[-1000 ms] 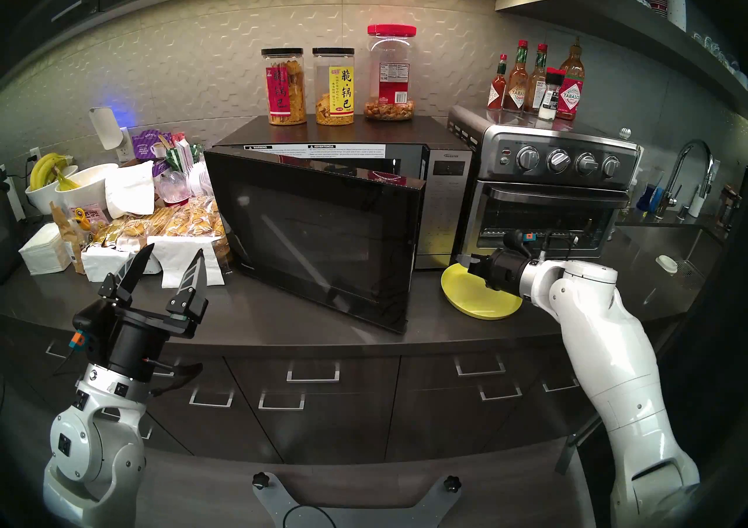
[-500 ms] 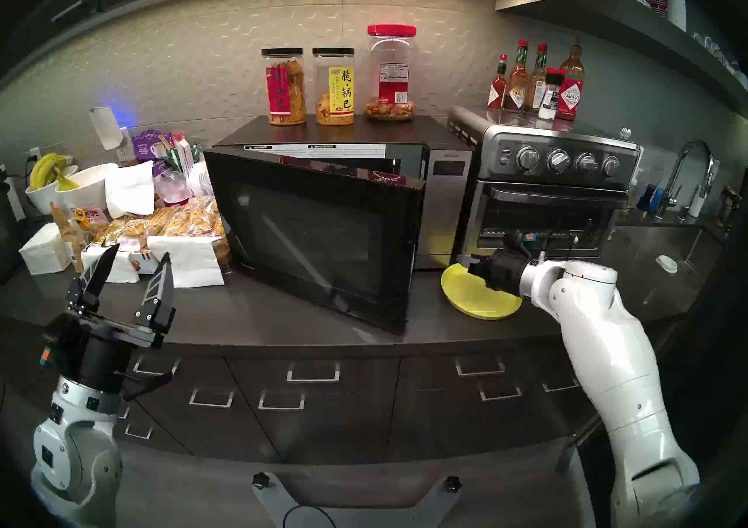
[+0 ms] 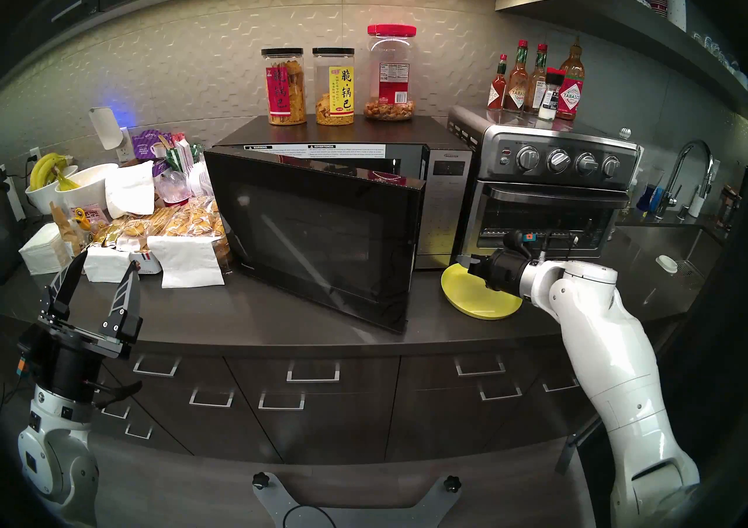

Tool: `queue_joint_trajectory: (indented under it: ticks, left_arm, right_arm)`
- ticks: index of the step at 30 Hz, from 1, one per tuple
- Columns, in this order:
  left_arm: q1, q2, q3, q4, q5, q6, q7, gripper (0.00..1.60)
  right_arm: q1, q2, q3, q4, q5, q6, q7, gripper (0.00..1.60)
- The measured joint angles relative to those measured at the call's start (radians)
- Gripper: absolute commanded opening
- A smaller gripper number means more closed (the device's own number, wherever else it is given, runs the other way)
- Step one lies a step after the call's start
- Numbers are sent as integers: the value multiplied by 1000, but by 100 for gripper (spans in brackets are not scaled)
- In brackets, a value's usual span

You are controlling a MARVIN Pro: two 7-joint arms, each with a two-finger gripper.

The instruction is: Open the microwave, put the plate inside, and close the door

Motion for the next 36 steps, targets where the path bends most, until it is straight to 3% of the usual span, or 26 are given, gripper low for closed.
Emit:
queue_joint_trajectory:
  ticks: [17,36]
  left_arm:
    - [98,-36,-96,-1,-97,12,-39,160]
    - [171,-54,-193,-3,-239,175,-49,160]
  right_arm:
    - [0,0,0,1,-1,0,2,61]
    - [0,0,0,1,-2,0,2,61]
